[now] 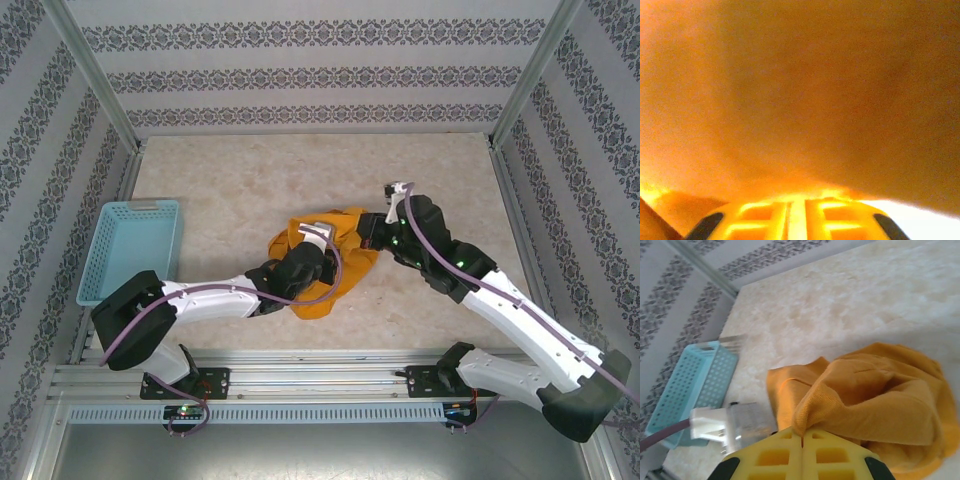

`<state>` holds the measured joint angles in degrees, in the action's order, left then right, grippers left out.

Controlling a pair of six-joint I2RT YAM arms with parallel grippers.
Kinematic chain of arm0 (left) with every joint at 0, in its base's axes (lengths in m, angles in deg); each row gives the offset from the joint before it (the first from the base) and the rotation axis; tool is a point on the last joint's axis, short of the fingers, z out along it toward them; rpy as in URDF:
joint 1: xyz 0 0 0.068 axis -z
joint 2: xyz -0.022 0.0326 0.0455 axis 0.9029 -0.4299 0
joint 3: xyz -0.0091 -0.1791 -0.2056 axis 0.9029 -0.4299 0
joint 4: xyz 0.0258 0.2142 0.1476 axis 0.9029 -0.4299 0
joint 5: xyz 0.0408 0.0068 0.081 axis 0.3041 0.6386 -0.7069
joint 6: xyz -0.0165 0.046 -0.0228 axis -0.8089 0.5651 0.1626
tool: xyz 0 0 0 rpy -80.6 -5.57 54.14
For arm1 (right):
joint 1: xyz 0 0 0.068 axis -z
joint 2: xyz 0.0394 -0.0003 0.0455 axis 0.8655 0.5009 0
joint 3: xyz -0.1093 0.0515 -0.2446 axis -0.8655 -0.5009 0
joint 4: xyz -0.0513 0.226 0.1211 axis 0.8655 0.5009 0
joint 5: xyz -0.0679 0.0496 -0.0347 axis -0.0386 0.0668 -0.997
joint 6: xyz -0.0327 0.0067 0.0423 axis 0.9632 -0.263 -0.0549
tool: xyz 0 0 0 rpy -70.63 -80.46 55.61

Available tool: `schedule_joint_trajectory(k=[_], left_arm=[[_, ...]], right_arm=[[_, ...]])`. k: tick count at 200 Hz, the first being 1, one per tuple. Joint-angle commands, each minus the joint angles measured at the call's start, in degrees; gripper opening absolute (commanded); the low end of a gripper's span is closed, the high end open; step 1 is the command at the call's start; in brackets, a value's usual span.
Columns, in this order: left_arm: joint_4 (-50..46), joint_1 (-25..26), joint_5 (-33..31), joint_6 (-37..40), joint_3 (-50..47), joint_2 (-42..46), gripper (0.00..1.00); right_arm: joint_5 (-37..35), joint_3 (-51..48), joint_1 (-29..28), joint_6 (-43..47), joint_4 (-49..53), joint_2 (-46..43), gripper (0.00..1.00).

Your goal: Fold the inside-out t-shirt

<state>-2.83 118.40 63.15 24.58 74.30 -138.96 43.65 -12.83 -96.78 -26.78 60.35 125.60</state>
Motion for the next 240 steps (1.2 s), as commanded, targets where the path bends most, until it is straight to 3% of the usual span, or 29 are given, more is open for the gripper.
schedule_joint_trajectory(k=[1,36,69,105,122,140,166,173,182,205,219,240], left_arm=[[0.38,-0.51,0.84,1.79,-1.55,1.97,0.01],[-3.0,-0.52,2.04,2.85,-4.91,2.23,0.0],[-3.14,-0.36,5.71,2.83,-4.98,1.64,0.0],[4.05,1.24,7.37,4.31,-3.3,0.71,0.54],[3.86,1.57,8.78,5.52,0.19,-2.25,0.65],[4.83,1.86,8.04,6.29,2.11,-4.95,0.84],[6.4,0.12,4.74,5.83,2.92,-6.86,0.96],[7.27,-0.99,5.55,5.36,2.93,-7.01,0.93],[7.28,-2.38,6.96,4.93,3.69,-7.43,0.82],[6.05,-4.68,7.58,5.3,5.04,-7.4,0.4],[5.41,-4.98,6.08,6.32,4.89,-6.57,0.19],[4.2,-5.62,4.34,7.14,3.85,-4.83,0.0]], right_arm=[[-2.08,1.04,4.7,-0.52,4.78,-2.89,0.0],[-1.17,2.77,10.24,-0.21,10.52,-4.27,0.0],[4.5,-0.89,11.18,-2.87,5.69,-5.05,0.0],[5.11,-2.19,6.63,-5.16,-0.01,-4.19,0.0],[2.93,-1.17,3.05,-4.71,-0.96,-3.49,0.0],[1.51,-0.01,0.92,-4.76,-1.23,-2.99,0.0],[0.33,0.53,-0.15,-4.79,-1.13,-3.02,0.0],[-0.25,0.41,-0.25,-4.9,-0.88,-3.25,0.0],[-1.16,-0.01,-0.23,-5.22,-0.51,-3.46,0.0],[-4.67,-0.48,0.35,-6.72,2.34,-4.15,0.0],[-5.93,-0.52,2.05,-7.96,5.07,-4.63,0.0],[-6.19,-2.24,5.01,-9.39,6.41,-6.0,0.0]])
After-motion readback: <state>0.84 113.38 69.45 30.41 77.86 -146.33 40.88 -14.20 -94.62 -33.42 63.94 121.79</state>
